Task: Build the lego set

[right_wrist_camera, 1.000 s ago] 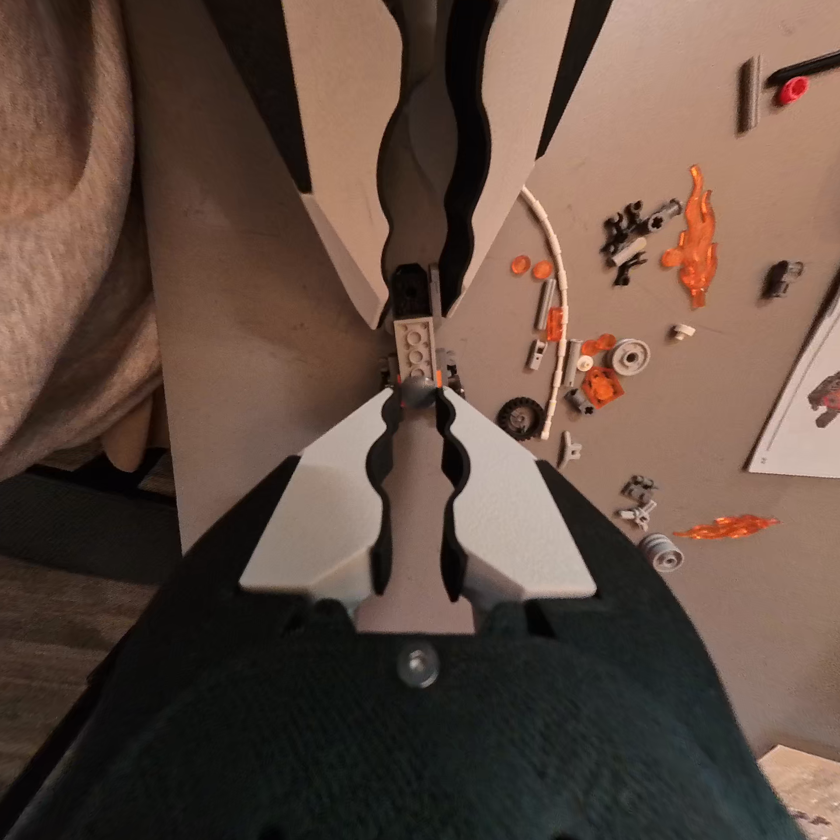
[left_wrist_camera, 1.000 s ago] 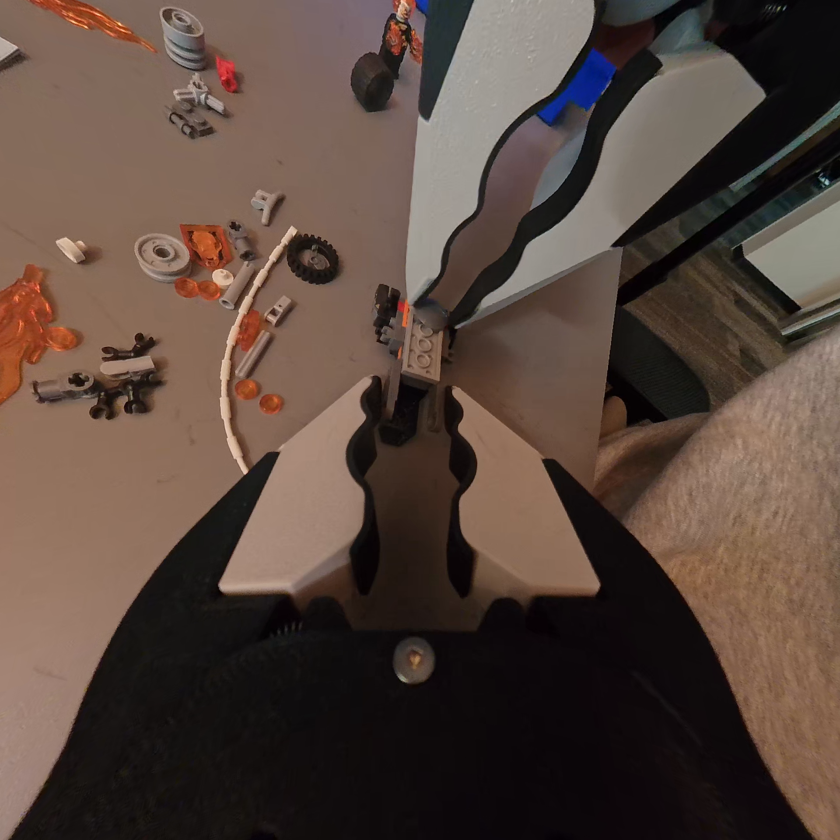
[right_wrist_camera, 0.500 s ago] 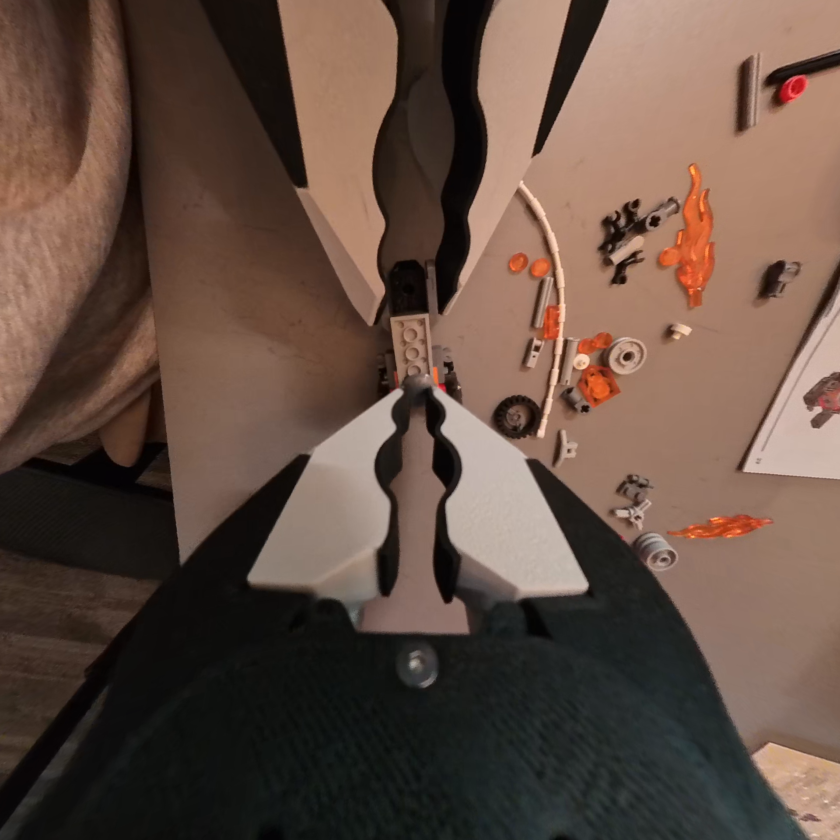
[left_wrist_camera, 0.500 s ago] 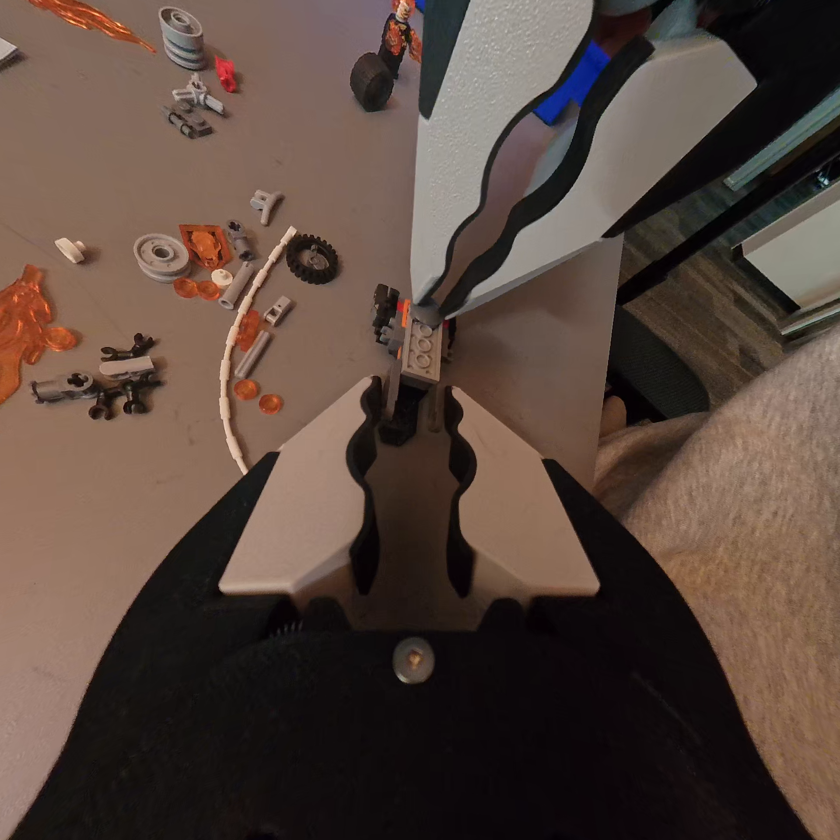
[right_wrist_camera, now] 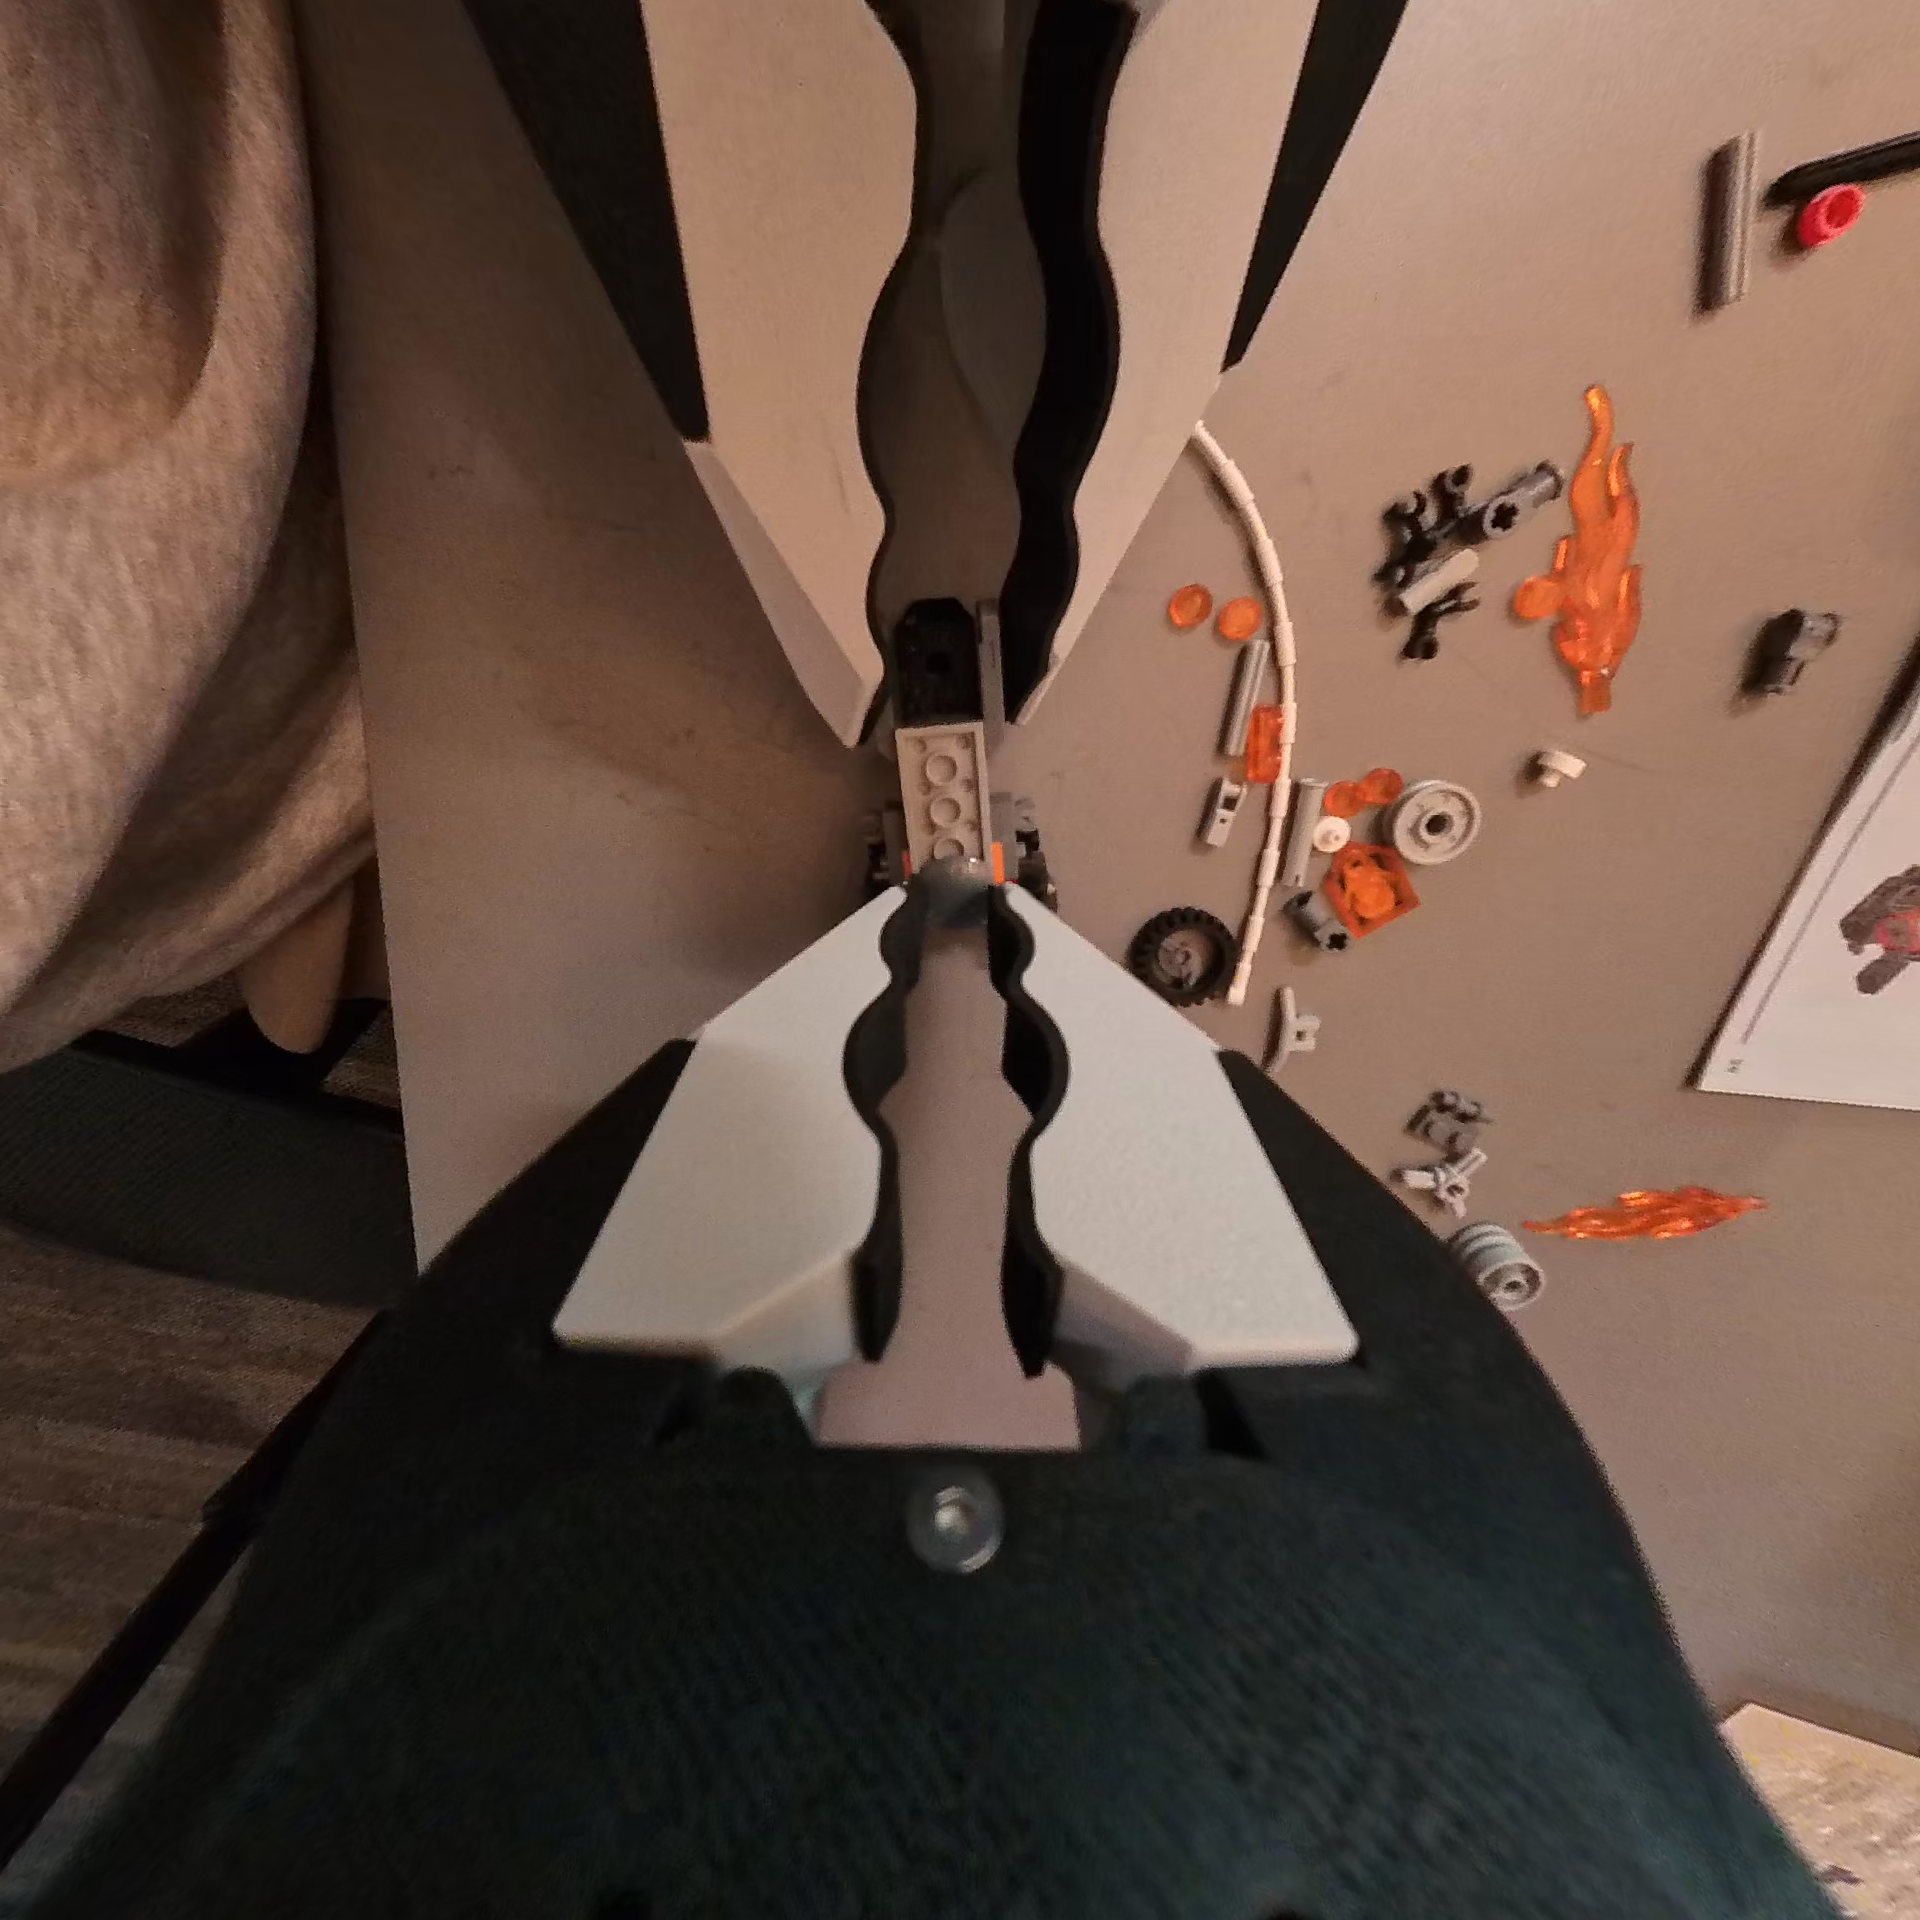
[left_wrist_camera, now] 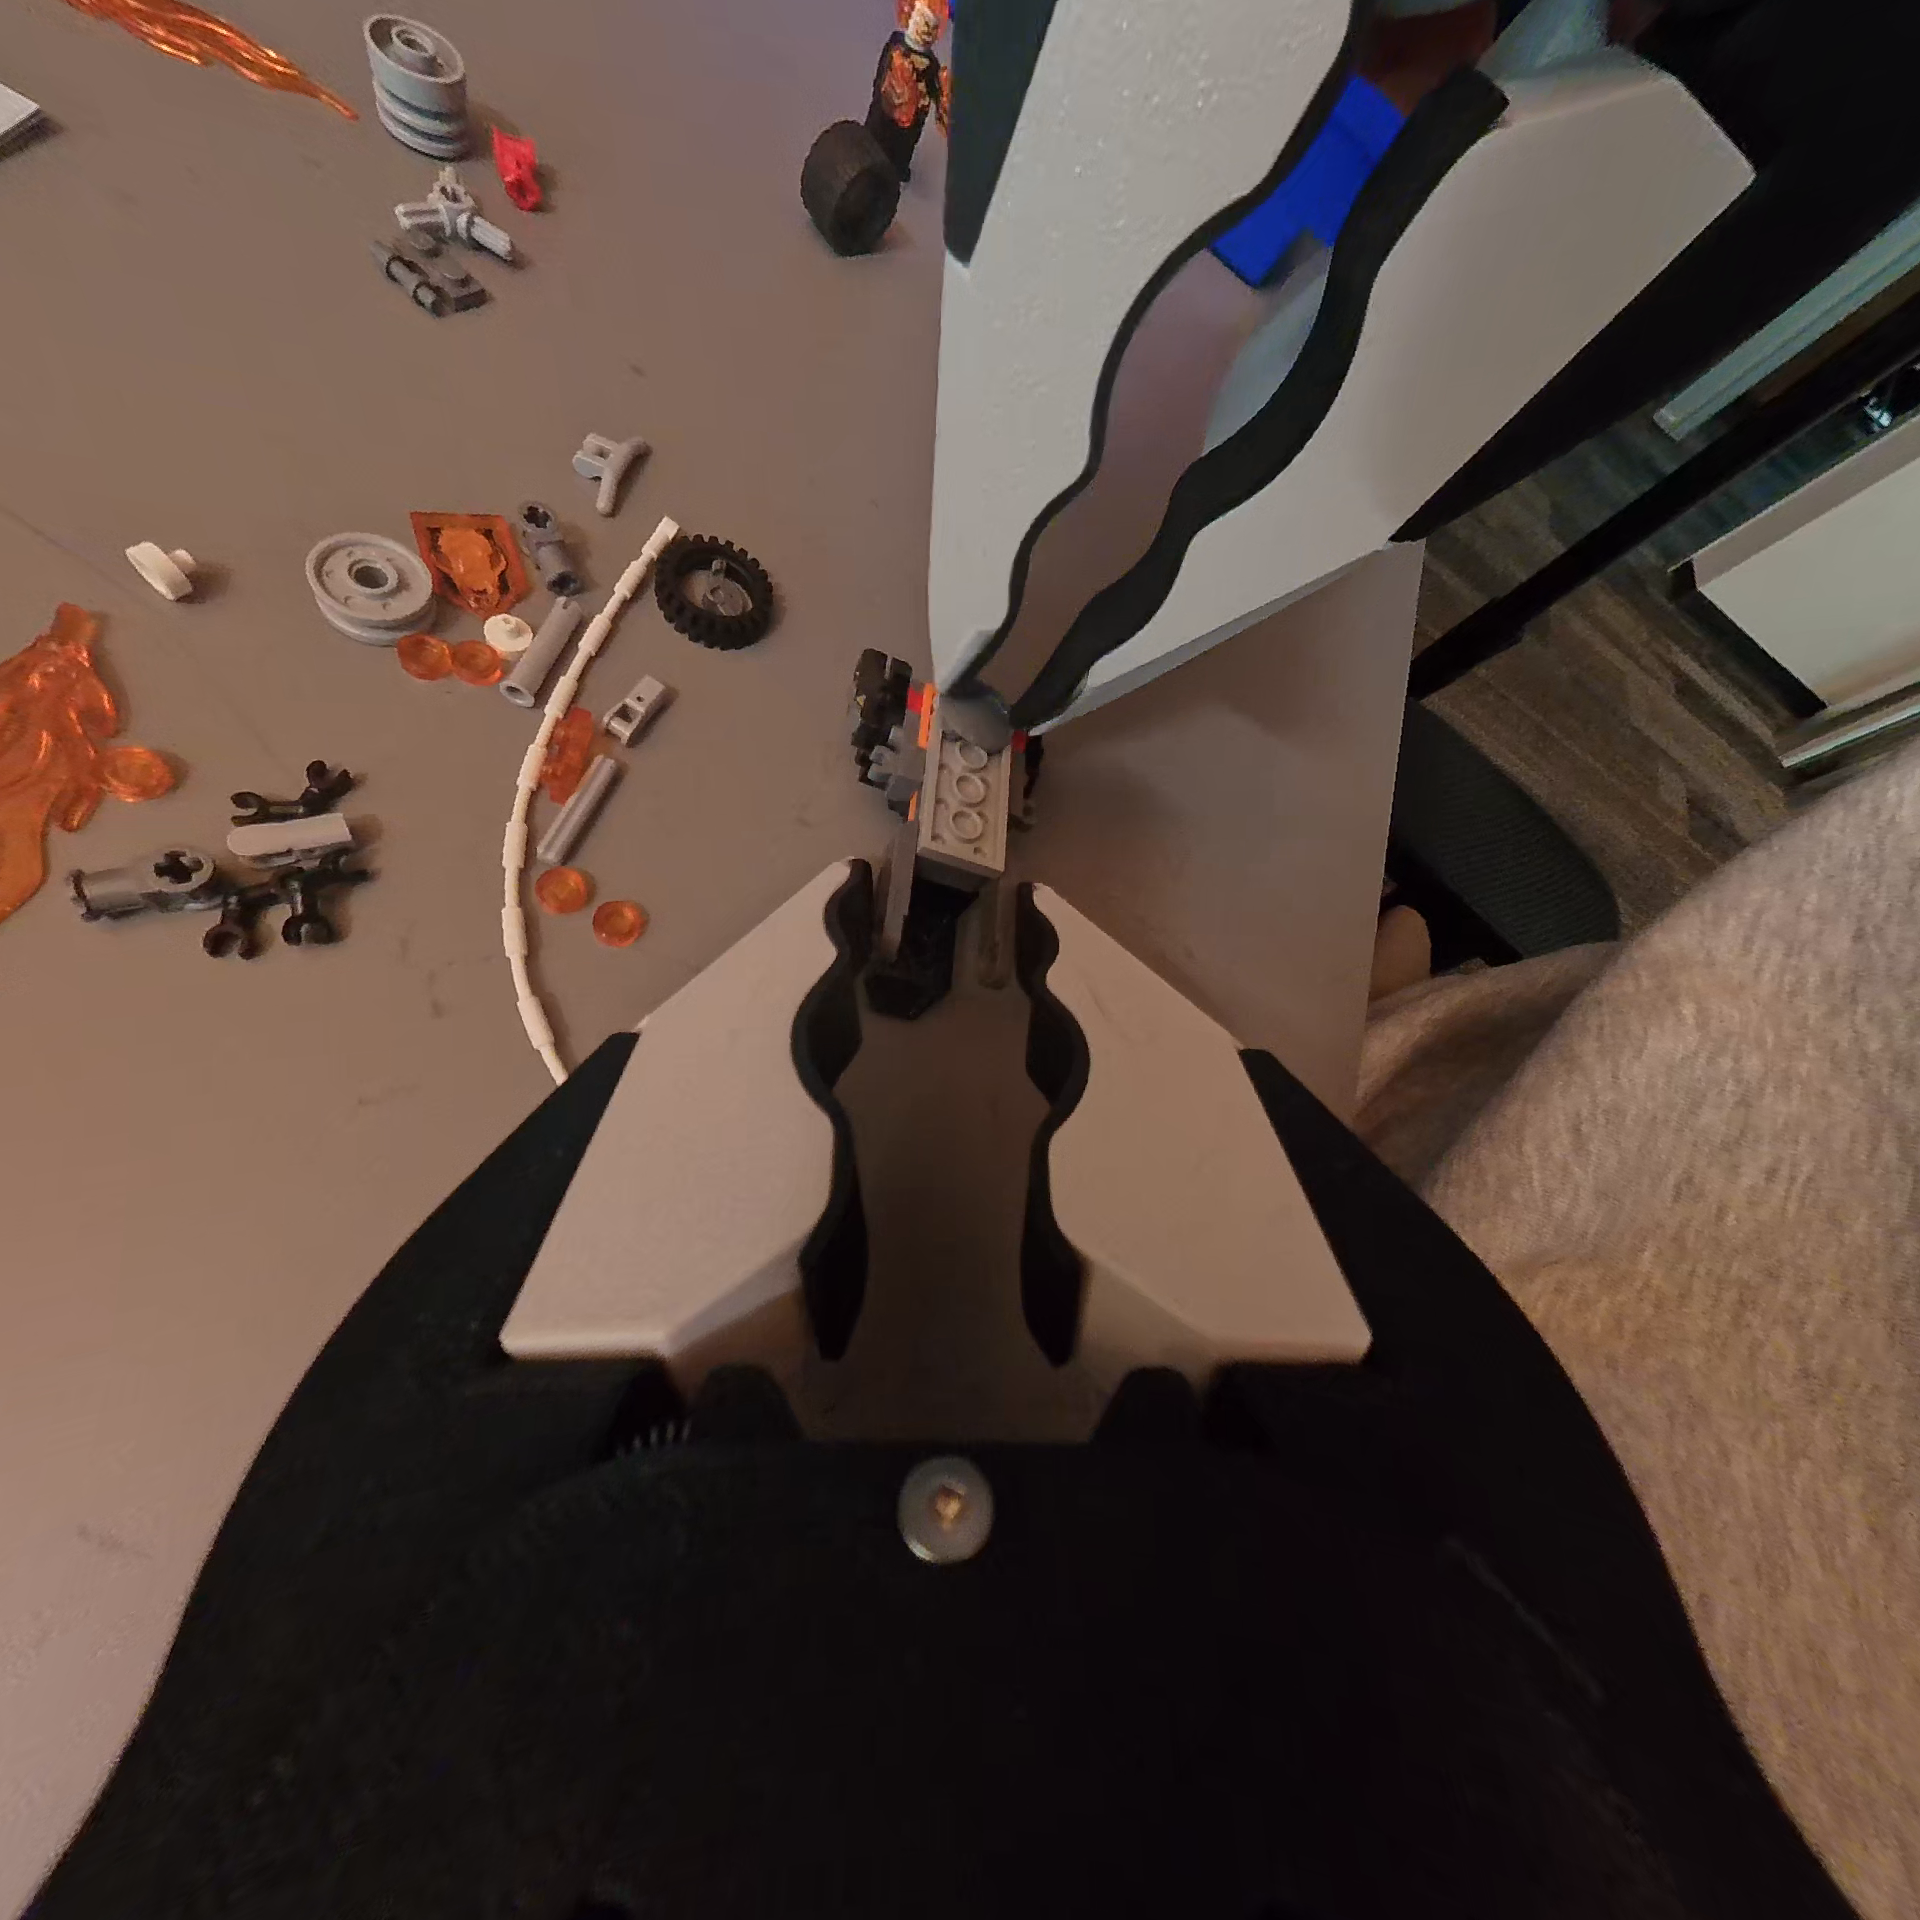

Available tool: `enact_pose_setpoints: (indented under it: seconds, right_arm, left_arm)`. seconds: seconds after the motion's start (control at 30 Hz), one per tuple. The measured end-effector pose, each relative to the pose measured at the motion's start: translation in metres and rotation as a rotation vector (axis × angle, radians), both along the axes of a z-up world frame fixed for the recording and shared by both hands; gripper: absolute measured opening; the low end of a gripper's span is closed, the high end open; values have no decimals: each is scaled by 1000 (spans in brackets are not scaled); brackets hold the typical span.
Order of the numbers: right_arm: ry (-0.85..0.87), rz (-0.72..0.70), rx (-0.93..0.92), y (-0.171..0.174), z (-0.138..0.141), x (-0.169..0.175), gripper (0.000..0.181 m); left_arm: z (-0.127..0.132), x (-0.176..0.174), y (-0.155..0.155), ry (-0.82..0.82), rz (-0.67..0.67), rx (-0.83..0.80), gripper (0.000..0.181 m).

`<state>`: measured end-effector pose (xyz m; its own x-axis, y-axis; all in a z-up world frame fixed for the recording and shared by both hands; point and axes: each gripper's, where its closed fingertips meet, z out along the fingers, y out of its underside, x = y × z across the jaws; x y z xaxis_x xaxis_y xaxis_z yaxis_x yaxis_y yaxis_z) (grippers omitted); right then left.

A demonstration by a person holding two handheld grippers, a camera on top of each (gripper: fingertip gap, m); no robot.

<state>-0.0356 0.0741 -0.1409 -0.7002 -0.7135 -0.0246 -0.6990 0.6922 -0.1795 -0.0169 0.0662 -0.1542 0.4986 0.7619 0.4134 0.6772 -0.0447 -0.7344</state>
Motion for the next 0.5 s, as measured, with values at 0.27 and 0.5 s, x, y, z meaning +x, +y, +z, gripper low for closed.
enact_pose_setpoints:
  seconds: [0.27, 0.5]
  right_arm:
    - [-4, 17, -4, -2, 0, 1, 12]
    - [1, 27, 11, -1, -3, 2, 11]
  left_arm:
    - [0, 0, 0, -1, 0, 1, 25]
    - [0, 0, 0, 0, 0, 0, 25]
